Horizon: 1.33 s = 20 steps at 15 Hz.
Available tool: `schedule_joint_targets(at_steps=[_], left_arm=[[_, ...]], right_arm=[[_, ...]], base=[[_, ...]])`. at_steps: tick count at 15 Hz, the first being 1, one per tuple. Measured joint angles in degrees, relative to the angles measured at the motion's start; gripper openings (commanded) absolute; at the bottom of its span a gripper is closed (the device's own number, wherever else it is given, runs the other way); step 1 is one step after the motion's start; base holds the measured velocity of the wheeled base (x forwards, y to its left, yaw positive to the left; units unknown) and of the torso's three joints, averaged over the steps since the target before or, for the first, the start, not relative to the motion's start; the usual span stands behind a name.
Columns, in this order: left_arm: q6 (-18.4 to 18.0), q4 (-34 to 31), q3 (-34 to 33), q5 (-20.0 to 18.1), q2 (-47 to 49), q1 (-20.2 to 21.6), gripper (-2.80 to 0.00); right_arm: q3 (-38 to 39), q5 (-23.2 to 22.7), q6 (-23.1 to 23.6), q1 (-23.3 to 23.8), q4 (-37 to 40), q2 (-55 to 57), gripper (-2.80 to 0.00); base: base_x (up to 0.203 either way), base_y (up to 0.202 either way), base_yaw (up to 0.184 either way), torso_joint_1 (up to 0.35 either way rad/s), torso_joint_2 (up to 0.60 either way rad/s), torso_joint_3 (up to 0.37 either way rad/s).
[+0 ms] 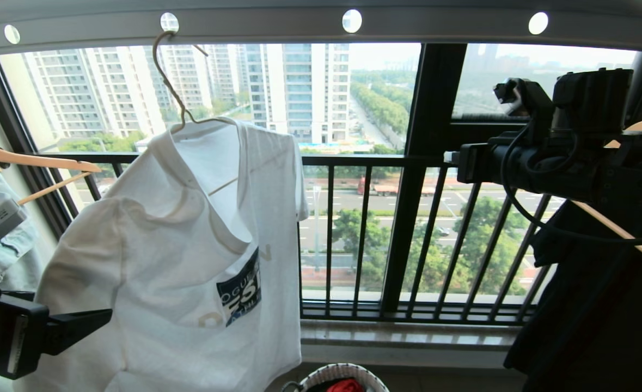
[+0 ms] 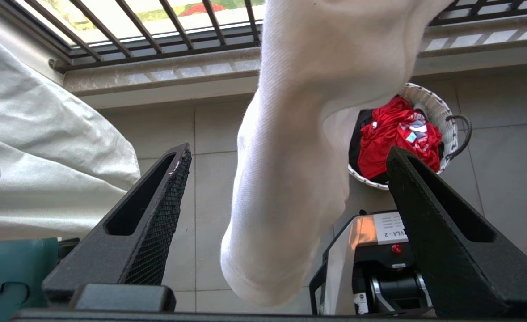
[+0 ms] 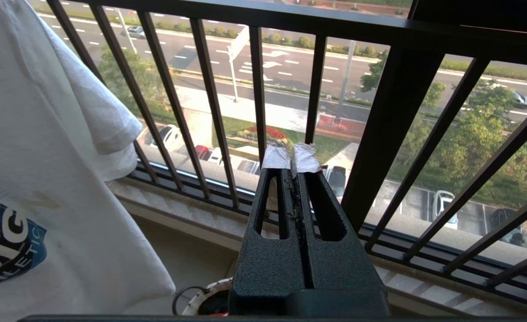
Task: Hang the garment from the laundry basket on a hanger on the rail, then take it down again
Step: Take the clothes off the clothes rack
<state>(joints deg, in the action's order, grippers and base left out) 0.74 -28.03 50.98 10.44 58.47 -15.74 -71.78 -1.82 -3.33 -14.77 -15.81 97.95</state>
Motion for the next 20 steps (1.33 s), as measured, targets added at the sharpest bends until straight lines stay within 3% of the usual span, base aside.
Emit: schedule_joint_targets(at_steps=[1, 4, 17, 20], left_arm=[[-0.11, -0.05, -0.55, 0.59, 0.44, 0.23, -2.80], [-1.48, -0.04, -1.93, 2.01, 0.58, 0.52, -2.80], [-0.82, -0.25, -6.46, 2.65, -8.22, 0.53, -2.80], [-0.68, -0.20, -7.67, 2.59, -9.78, 0.50, -2.80]], right_arm=[[-0.02, 0.00, 0.00, 0.06, 0.00, 0.01, -2.80], [-0.02, 0.00, 0.02, 0.06, -0.01, 0.21, -2.80], [-0.21, -1.87, -0.39, -1.60, 0.29, 0.63, -2.80], [-0.03, -4.54, -3.72, -5.50, 1.87, -1.00, -2.80]], base=[[0.000, 0.000, 0.000, 0.000, 0.00, 0.000], [0.000, 0.000, 0.000, 0.000, 0.00, 0.000], [0.000, 0.000, 0.000, 0.000, 0.00, 0.000], [0.000, 0.000, 0.000, 0.000, 0.00, 0.000]])
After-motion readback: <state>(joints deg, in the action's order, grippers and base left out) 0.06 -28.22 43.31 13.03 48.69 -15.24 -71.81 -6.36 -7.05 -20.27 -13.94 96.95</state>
